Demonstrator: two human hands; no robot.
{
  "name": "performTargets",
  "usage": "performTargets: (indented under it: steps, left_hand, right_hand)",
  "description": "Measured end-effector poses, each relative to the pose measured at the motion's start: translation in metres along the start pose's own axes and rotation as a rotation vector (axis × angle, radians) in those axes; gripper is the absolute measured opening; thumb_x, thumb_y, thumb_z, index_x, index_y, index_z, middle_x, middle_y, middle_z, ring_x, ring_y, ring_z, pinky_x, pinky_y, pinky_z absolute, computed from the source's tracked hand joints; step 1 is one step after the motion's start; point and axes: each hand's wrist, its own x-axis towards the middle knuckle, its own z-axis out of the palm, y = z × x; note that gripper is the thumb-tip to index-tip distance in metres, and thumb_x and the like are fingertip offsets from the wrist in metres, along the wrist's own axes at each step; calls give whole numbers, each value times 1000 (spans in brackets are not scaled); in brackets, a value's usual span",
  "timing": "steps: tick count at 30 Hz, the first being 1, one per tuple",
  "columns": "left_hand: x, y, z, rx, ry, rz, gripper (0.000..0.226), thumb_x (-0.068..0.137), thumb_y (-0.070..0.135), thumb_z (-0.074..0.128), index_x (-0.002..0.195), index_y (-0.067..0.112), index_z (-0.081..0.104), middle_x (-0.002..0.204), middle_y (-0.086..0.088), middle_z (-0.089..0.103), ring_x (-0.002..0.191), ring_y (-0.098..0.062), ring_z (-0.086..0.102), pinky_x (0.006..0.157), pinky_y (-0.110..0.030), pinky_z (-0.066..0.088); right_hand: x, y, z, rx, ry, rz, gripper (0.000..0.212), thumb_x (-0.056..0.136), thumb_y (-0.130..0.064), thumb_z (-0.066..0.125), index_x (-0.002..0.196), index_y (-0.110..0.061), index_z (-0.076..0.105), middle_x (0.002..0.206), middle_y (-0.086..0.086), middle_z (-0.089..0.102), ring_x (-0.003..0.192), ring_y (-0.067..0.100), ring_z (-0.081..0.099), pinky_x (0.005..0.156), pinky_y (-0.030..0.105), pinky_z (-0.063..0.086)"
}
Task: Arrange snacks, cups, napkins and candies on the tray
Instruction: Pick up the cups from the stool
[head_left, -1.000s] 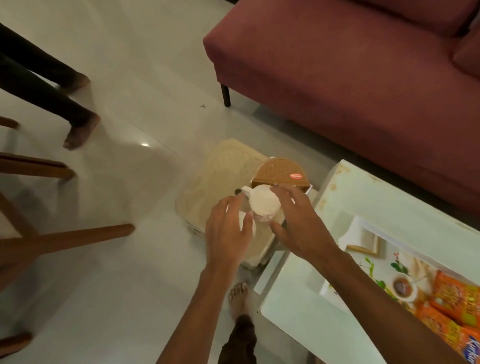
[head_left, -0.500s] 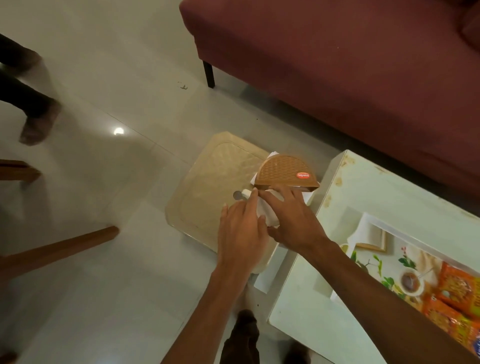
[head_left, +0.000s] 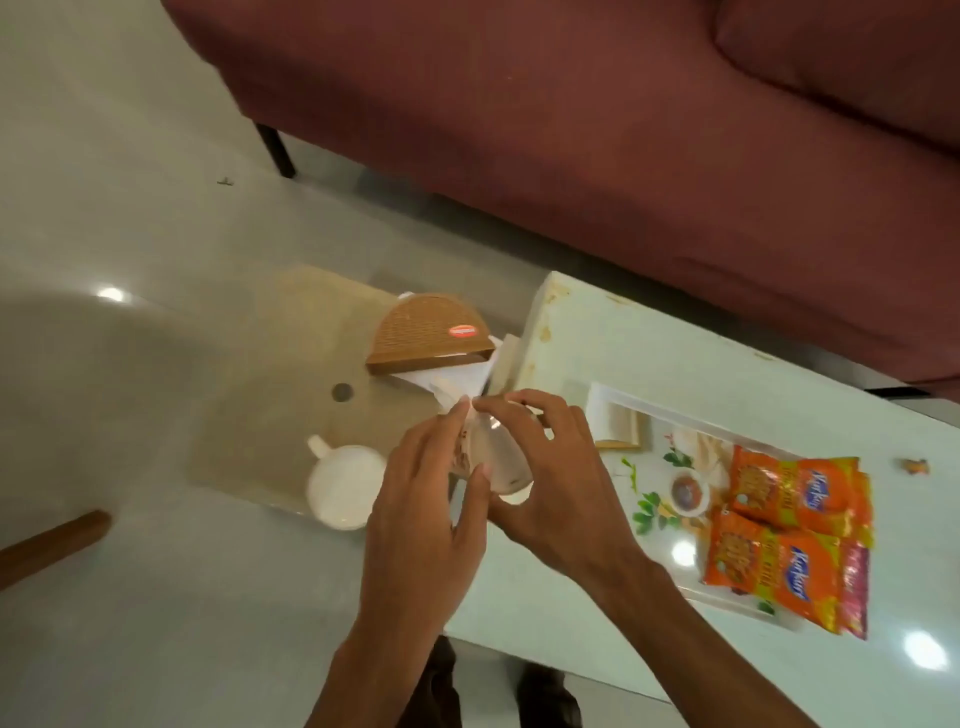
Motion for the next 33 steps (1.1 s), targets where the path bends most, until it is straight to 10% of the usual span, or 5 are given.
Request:
performTargets:
  steps: [5, 9, 16, 26, 33]
  left_hand:
    - [-25, 37, 69, -279, -126, -170, 47, 93, 40, 62, 138, 31, 52, 136, 11, 55, 125, -9, 54, 99, -35, 53]
    - [-27, 64, 125, -470, -231, -341, 57, 81, 60, 60, 133, 35, 55, 121, 21, 63, 111, 0, 61, 75, -4, 50]
    - [-15, 87, 236, -454, -306, -438, 35, 91, 39, 65, 121, 21, 68, 110, 9, 71, 93, 4, 64, 73, -7, 48]
    - [2, 98, 324, -401, -218, -473, 30, 98, 33, 58, 111, 12, 74, 106, -6, 75, 97, -20, 70, 87, -35, 58]
    - [5, 93, 339, -335, -195, -410, 30, 98, 29, 59, 119, 12, 72, 115, -5, 73, 95, -11, 61, 78, -19, 50]
  right_hand:
    - [-58, 51, -42, 8, 55, 129, 76, 68, -50, 78, 136, -40, 46, 137, -10, 46, 120, 10, 43, 83, 7, 32]
    - [-89, 107, -68, -73, 31, 186, 81, 64, -41, 84, 136, -38, 47, 135, -8, 47, 119, 18, 46, 82, 19, 42]
    - [-96, 217, -91, -128, -81, 172, 76, 64, -19, 82, 134, -26, 52, 134, 5, 51, 124, 28, 44, 101, 38, 38]
    - [-66, 309, -92, -105, -212, 85, 85, 63, -6, 84, 134, -34, 46, 140, 1, 41, 123, 28, 39, 85, 41, 48]
    - [-74, 326, -80, -84, -169, 129, 84, 64, -20, 86, 137, -32, 47, 140, 2, 44, 123, 28, 40, 85, 41, 49]
